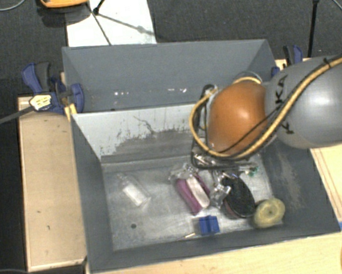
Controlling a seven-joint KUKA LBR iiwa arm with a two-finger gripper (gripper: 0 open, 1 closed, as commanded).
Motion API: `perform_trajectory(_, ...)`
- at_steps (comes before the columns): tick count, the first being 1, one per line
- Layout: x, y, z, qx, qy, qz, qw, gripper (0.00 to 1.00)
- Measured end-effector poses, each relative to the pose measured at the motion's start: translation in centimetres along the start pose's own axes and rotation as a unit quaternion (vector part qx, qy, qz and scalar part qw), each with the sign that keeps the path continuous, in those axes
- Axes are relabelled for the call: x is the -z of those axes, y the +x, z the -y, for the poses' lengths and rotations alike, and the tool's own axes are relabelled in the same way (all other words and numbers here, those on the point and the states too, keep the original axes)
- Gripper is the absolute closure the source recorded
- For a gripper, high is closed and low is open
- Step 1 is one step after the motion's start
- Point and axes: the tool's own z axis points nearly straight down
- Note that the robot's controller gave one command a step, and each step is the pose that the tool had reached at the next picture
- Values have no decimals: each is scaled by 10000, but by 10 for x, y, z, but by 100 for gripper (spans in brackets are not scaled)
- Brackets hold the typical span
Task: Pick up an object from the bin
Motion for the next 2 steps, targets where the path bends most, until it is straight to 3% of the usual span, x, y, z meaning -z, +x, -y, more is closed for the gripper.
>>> perform_trajectory(1, -12, -8, 22, 1251, -14, -25, 9921, 0)
perform_trajectory(2, -1, -5, 41, 3247, -20, -31, 9458, 0)
